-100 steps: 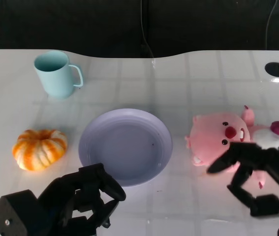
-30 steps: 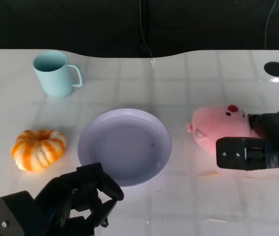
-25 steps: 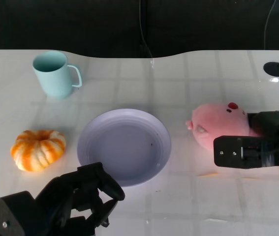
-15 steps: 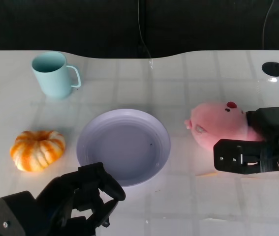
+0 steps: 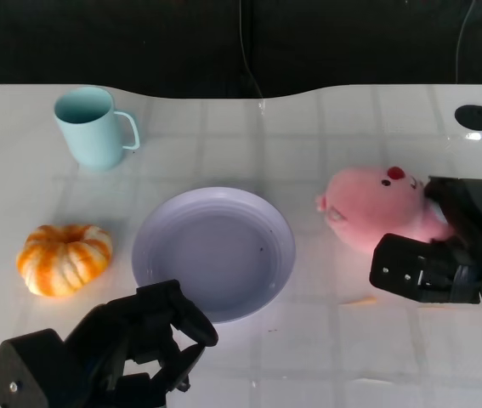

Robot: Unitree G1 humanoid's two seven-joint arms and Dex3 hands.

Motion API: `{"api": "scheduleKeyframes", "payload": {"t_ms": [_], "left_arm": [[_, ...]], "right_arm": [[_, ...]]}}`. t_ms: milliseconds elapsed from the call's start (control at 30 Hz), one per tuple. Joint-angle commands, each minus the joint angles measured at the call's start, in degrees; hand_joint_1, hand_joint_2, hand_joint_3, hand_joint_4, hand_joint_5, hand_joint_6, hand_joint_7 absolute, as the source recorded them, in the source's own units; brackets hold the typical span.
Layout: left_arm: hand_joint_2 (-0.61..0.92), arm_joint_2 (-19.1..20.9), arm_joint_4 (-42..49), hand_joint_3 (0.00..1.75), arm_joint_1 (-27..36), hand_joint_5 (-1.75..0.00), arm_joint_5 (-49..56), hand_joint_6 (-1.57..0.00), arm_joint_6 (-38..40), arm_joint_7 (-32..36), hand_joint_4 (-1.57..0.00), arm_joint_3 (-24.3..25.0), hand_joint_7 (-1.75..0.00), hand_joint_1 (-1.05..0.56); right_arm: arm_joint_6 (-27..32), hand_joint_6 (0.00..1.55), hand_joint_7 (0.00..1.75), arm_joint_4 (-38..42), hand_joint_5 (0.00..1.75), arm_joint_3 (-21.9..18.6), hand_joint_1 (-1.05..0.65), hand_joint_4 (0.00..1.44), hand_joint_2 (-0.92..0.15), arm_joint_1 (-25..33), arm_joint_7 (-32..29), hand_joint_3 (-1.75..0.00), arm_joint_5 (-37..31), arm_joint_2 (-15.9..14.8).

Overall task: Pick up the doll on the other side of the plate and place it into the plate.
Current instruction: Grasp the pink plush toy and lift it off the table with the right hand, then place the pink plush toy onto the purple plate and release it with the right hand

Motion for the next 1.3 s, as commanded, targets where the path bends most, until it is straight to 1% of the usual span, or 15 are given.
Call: {"api": "scheduleKeyframes", "payload": {"t_ms": [33, 67, 100, 133, 167, 200, 233, 300, 567, 800, 967, 1100, 1133, 1200, 1300], "left_arm": [[0.73, 0.63, 0.31, 0.83, -0.44, -1.75, 0.25, -0.62, -0.12, 0.21, -0.62, 0.39, -1.42, -0.28], [0.73, 0.55, 0.39, 0.83, -0.48, -1.75, 0.09, -0.62, -0.14, 0.16, -0.62, 0.47, -1.42, -0.28], [0.73, 0.50, 0.46, 0.84, -0.51, -1.75, -0.02, -0.62, -0.13, 0.11, -0.62, 0.53, -1.42, -0.28], [0.73, 0.52, 0.44, 0.84, -0.55, -1.75, -0.02, -0.62, 0.06, 0.13, -0.62, 0.57, -1.42, -0.27], [0.73, 0.59, 0.40, 0.84, -0.58, -1.75, 0.03, -0.62, 0.24, 0.14, -0.62, 0.58, -1.42, -0.28], [0.73, 0.67, 0.45, 0.84, -0.62, -1.75, 0.19, -0.62, 0.22, 0.16, -0.62, 0.57, -1.42, -0.28], [0.73, 0.76, 0.59, 0.84, -0.68, -1.75, 0.44, -0.62, 0.02, 0.20, -0.62, 0.55, -1.42, -0.28], [0.73, 0.82, 0.70, 0.84, -0.76, -1.75, 0.43, -0.62, 0.11, 0.12, -0.61, 0.59, -1.42, -0.27], [0.74, 0.57, 1.43, 0.84, -1.03, -1.75, 0.25, -0.61, -0.29, 0.09, -0.61, 0.60, -1.42, -0.26], [0.73, -0.05, 1.39, 0.84, -1.17, -1.75, 0.45, -0.62, 0.37, 0.68, -0.60, 0.20, -1.41, -0.28], [0.72, -0.40, 1.59, 0.85, -1.36, -1.75, 0.66, -0.62, 0.08, 1.03, -0.61, -0.15, -1.41, -0.27], [0.72, -0.56, 1.52, 0.85, -1.45, -1.75, 1.11, -0.62, 0.25, 1.41, -0.61, -0.48, -1.41, -0.26], [0.72, -0.57, 1.51, 0.85, -1.46, -1.75, 1.23, -0.62, 0.19, 1.40, -0.61, -0.55, -1.41, -0.26], [0.71, -0.59, 1.39, 0.86, -1.39, -1.75, 1.45, -0.62, 0.23, 1.35, -0.61, -0.71, -1.40, -0.27], [0.71, -0.74, 1.44, 0.86, -1.28, -1.75, 1.66, -0.62, -0.20, 1.30, -0.62, -0.97, -1.41, -0.27]], "right_arm": [[-1.13, 0.74, 1.44, -2.52, 1.75, -2.04, -0.25, 0.83, -0.92, -0.37, -3.16, -0.21, 1.49, -1.54], [-1.40, 0.74, 1.47, -3.63, 1.75, -2.81, -0.25, 0.84, -0.92, -0.60, -3.19, -0.23, 2.07, -1.90], [-1.56, 0.71, 1.60, -4.57, 1.75, -3.41, -0.24, 0.86, -0.84, -0.74, -3.06, -0.43, 2.48, -2.16], [-1.72, 0.70, 1.64, -5.81, 1.75, -4.08, -0.23, 0.87, -0.74, -0.86, -2.80, -0.62, 2.88, -2.45], [-2.21, 0.73, 1.61, -6.96, 1.75, -4.62, -0.23, 0.88, -0.60, -0.89, -2.83, -0.86, 3.19, -2.78], [-2.78, 0.75, 1.62, -7.89, 1.75, -4.90, -0.22, 0.89, -0.51, -0.83, -2.99, -0.99, 3.34, -3.11], [-3.15, 0.76, 1.63, -8.89, 1.75, -5.21, -0.22, 0.90, -0.46, -0.77, -2.94, -1.05, 3.46, -3.37], [-2.99, 0.75, 1.71, -11.81, 1.75, -5.93, -0.22, 0.92, -0.42, -0.55, -1.77, -1.14, 3.75, -3.62], [-1.97, 0.75, 1.74, -23.15, 1.75, -6.01, -0.23, 0.94, -0.36, 0.45, 4.44, -1.24, 3.83, -2.72], [-2.46, 0.78, 1.75, -27.78, 1.75, -3.81, -0.24, 0.96, -0.35, -0.57, 9.40, -1.22, 4.01, 1.90], [-2.86, 0.77, 1.73, -28.43, 1.75, -2.20, -0.22, 0.97, -0.36, -1.88, 11.18, -1.23, 3.27, 5.48], [-3.45, 0.73, 1.74, -27.47, 1.75, 0.62, -0.23, 0.94, -0.39, -2.96, 12.23, -1.14, 1.76, 8.32], [-3.43, 0.76, 1.61, -27.13, 1.75, 1.35, -0.24, 0.89, -0.43, -3.22, 12.21, -1.06, 1.19, 8.85], [-3.73, 0.78, 1.54, -26.31, 1.75, 2.52, -0.24, 0.89, -0.46, -3.69, 12.12, -1.00, 0.65, 10.16], [-5.06, 0.78, 1.60, -24.02, 1.75, 3.92, -0.22, 0.94, -0.48, -4.45, 11.98, -0.99, 0.59, 12.68]]}}
